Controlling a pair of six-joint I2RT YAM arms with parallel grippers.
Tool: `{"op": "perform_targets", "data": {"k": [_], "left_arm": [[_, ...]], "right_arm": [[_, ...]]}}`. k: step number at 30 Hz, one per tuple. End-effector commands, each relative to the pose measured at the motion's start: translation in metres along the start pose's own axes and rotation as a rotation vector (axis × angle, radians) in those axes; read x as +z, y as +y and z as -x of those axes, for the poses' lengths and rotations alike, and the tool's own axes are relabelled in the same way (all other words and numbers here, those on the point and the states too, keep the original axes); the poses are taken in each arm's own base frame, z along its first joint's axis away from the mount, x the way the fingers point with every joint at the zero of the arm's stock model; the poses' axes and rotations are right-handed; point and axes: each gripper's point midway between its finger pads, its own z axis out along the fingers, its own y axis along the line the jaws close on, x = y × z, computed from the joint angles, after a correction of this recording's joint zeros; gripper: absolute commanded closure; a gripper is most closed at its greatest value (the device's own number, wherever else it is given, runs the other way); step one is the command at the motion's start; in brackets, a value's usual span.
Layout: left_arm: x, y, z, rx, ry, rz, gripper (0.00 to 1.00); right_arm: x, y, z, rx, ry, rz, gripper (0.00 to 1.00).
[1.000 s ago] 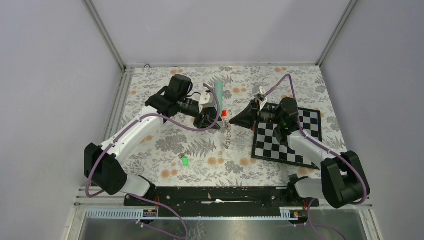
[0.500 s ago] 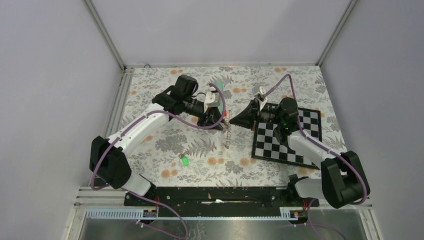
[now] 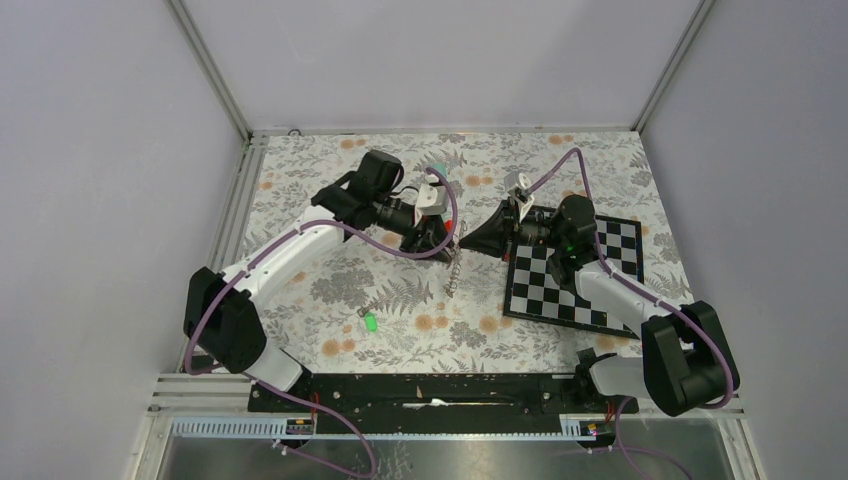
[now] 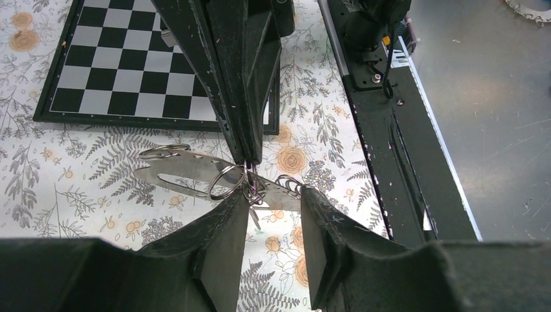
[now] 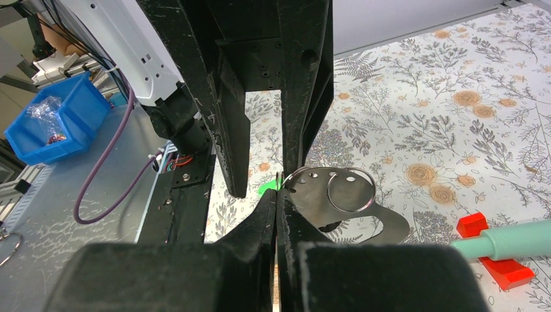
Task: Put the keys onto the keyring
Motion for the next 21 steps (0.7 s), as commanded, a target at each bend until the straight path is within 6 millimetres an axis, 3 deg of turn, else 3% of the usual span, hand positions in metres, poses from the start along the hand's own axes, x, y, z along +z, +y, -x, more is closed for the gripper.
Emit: {"op": "perform_targets", "data": {"k": [1, 11, 16, 18, 21], "left_arm": [[0.0, 0.003, 0.026, 0.058, -0.058, -0.01, 0.6], [0.005, 0.009, 0.03, 0.038, -0.075, -0.004, 0.72], [0.005, 0.011, 0.028, 0.035, -0.069, 0.003, 0.86], [0.005, 0.012, 0.027, 0.033, -0.064, 0.012, 0.98], [0.003, 0.017, 0.025, 0.026, -0.037, 0.057, 1.0]], "right_arm": [[0.0, -0.006, 0.007, -0.048, -0.022, -0.019, 1.0], [0.0, -0.006, 0.007, -0.046, -0.023, -0.02, 1.0], [0.0, -0.006, 0.006, -0.047, -0.022, -0.019, 1.0], [-0.001, -0.006, 0.005, -0.048, -0.02, -0.02, 1.0], [-0.001, -0.008, 0.001, -0.06, -0.008, -0.023, 1.0]]}}
